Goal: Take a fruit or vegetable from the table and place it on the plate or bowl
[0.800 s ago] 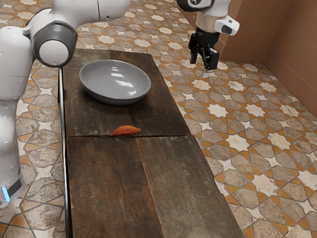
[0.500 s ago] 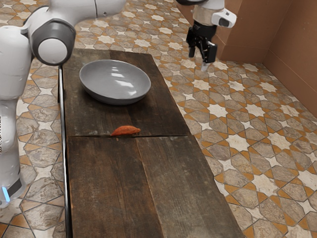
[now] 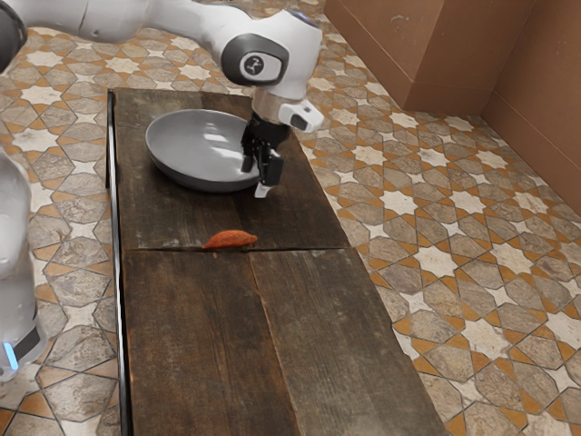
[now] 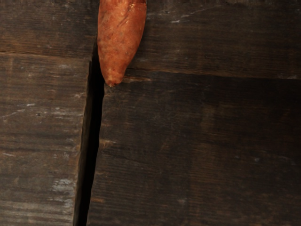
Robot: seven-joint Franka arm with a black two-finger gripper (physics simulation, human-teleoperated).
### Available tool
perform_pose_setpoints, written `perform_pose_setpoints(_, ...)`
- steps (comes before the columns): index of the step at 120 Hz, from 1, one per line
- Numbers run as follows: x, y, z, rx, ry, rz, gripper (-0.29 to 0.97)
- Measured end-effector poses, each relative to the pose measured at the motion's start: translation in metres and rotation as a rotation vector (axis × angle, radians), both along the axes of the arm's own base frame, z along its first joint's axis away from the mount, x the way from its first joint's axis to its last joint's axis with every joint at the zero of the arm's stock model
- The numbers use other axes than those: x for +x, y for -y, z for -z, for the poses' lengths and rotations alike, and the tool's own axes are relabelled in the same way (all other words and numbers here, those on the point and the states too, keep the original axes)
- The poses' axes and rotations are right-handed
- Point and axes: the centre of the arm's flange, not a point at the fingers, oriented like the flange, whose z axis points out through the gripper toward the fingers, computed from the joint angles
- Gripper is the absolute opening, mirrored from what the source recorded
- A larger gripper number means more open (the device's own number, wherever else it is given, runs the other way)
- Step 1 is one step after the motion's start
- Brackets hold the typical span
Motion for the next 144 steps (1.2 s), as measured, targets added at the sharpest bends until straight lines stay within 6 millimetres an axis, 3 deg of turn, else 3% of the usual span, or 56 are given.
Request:
perform_pose_setpoints(33, -0.040, 0.016, 0.016, 0.025, 0.028, 0.050, 0.68)
perform_pose_setpoints(62, -0.058, 0.020, 0.019, 0.009, 0.038, 0.008, 0.68)
perform_pose_setpoints(77, -0.063, 0.041, 0.031, -0.014, 0.019, 0.028, 0.68)
perform_pose_setpoints(87, -0.071, 0.045, 0.038, -0.029, 0.014, 0.020, 0.68)
perform_pose_setpoints(132, -0.074, 0.043, 0.043, -0.010, -0.004, -0.008, 0.68)
perform_pose_setpoints(144, -0.075, 0.032, 0.042, -0.008, -0.002, -0.031, 0.68)
